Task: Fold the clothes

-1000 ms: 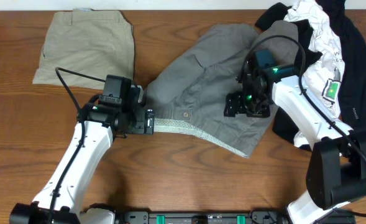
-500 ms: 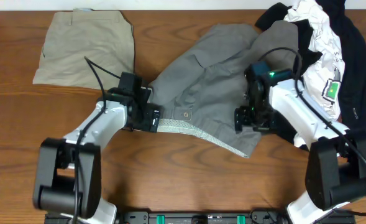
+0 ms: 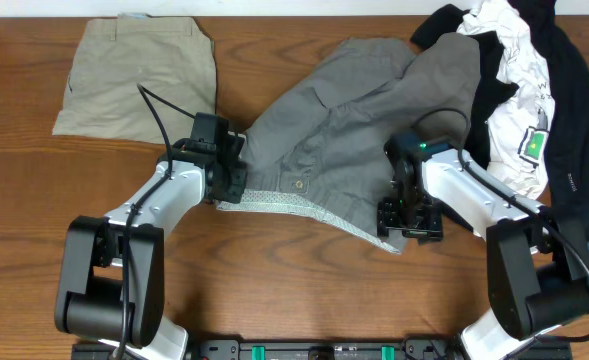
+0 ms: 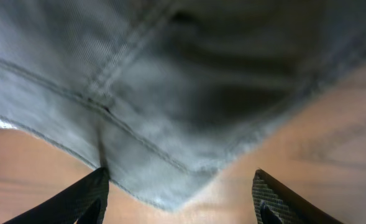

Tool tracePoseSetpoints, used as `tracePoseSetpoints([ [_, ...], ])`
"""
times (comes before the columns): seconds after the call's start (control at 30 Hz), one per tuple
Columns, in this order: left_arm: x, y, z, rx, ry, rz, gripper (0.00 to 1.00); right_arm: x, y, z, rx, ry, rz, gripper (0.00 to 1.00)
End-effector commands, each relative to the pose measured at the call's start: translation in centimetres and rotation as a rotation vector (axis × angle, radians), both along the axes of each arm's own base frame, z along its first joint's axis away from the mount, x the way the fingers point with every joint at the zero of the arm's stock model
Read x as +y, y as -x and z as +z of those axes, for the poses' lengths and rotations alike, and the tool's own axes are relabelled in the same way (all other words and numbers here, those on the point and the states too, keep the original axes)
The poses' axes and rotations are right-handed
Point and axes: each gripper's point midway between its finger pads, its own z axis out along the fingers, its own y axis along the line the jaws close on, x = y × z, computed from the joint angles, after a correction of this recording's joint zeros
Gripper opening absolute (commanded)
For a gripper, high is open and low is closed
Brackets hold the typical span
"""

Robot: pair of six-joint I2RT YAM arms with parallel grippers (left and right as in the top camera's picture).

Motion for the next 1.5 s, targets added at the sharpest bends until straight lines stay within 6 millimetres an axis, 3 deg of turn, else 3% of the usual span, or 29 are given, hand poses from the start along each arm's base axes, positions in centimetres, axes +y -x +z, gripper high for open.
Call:
tracePoseSetpoints([
  [0.0,0.3,-0.2,0.1,-0.005,-0.009,0.001,0.35,0.6,0.0,-0.2,-0.029,-0.031,-0.02,0.7],
  [0.13,0.3,-0.2,0.1,-0.006,-0.009,0.001,0.32,1.0,-0.1,-1.5,-0.061,-0.061,-0.023,0.62],
  [0.17,0.3,-0.2,0.1,-0.006,-0.009,0.001,0.32,1.0,-0.2,-1.7,-0.07,-0.064,-0.022,0.57],
  [0.23,0.3,-0.3,0.2,-0.01,-0.008,0.001,0.3,1.2,-0.6,-2.0,-0.092,-0.072,-0.022,0.36],
  [0.3,0.3,-0.4,0.2,-0.017,-0.007,0.002,0.14,1.3,-1.2,-2.1,-0.116,-0.076,-0.022,0.05],
  [0.33,0.2,-0.6,0.3,-0.022,-0.005,0.004,0.06,1.3,-1.6,-2.0,-0.131,-0.078,-0.024,0.01],
  [0.47,0.8,-1.9,2.6,-0.073,0.028,0.1,0.06,0.8,-4.4,0.3,-0.211,-0.088,-0.046,0.01],
  [0.53,1.4,-3.0,5.5,-0.132,0.052,0.155,0.06,0.0,-6.8,2.9,-0.299,-0.085,-0.042,0.01],
  [0.6,2.0,-4.4,9.7,-0.224,0.079,0.193,0.06,-1.4,-10.2,7.0,-0.446,-0.069,-0.025,0.01],
  [0.67,2.4,-5.6,14.4,-0.341,0.104,0.205,0.06,-3.2,-13.7,12.1,-0.613,-0.035,-0.041,0.01],
  [0.7,2.6,-6.5,18.3,-0.448,0.125,0.209,0.06,-3.9,-15.6,15.7,-0.717,-0.037,-0.051,0.01],
  [0.77,2.7,-7.3,24.1,-0.606,0.17,0.228,0.06,-4.9,-18.1,21.6,-0.883,-0.045,-0.056,0.01],
  [0.9,2.7,-7.0,35.7,-0.942,0.268,0.234,0.06,-6.2,-20.5,32.7,-1.163,-0.035,-0.014,0.01],
  [1.03,3.0,-4.5,43.2,-1.176,0.353,0.239,0.06,-7.0,-20.6,40.5,-1.35,-0.011,-0.003,0.01],
  [1.13,3.1,-2.7,45.6,-1.24,0.399,0.254,0.06,-7.2,-20.2,43.8,-1.43,-0.005,0.006,0.01],
  [1.2,3.2,-2.1,46.3,-1.256,0.408,0.255,0.06,-7.2,-20.2,44.5,-1.452,-0.005,0.008,0.01],
  [1.33,3.2,-2.2,46.1,-1.252,0.407,0.255,0.06,-7.2,-20.7,44.0,-1.44,0.0,0.01,0.01],
  [1.47,3.0,-4.2,45.1,-1.234,0.401,0.258,0.06,-7.1,-22.1,42.8,-1.421,0.001,0.011,0.01],
])
